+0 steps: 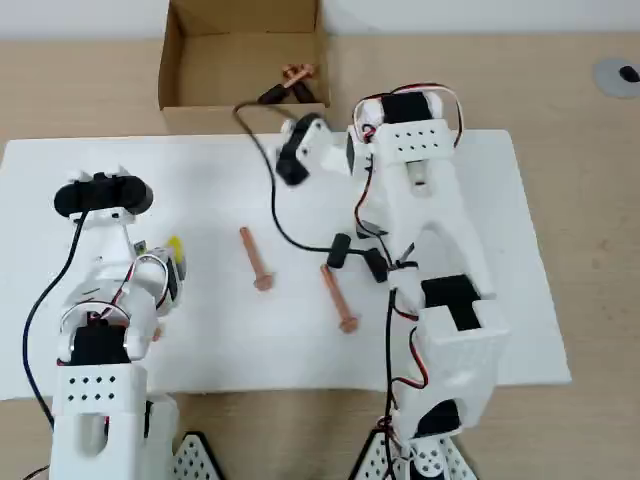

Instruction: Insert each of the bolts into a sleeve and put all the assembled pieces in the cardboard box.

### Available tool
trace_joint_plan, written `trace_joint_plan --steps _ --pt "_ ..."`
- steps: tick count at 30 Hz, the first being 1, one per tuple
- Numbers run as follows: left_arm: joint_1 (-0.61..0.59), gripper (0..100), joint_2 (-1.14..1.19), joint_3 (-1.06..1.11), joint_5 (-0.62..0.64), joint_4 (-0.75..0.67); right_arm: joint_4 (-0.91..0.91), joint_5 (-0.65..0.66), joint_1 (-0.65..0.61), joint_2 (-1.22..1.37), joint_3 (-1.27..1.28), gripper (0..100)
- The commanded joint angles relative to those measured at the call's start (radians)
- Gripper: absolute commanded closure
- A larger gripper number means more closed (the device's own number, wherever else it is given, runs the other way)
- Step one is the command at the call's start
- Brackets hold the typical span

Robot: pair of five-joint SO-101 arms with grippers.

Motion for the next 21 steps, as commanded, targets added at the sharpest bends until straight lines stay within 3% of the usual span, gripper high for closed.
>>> trace_joint_plan --steps 1,8,11,21 --pt "0.012 85 0.002 -0.005 0.005 -0.011 0.017 0.236 0.044 -0.005 0.008 69.9" --pt "0.014 85 0.002 -0.003 0.003 -0.011 0.012 0.305 0.051 0.061 0.022 69.9" --pt "0.017 85 0.001 0.015 -0.063 -0.011 0.014 0.339 0.053 0.119 0.022 69.9" --pt "0.017 85 -0.004 0.04 -0.086 -0.017 0.012 0.342 0.07 0.254 -0.076 69.9"
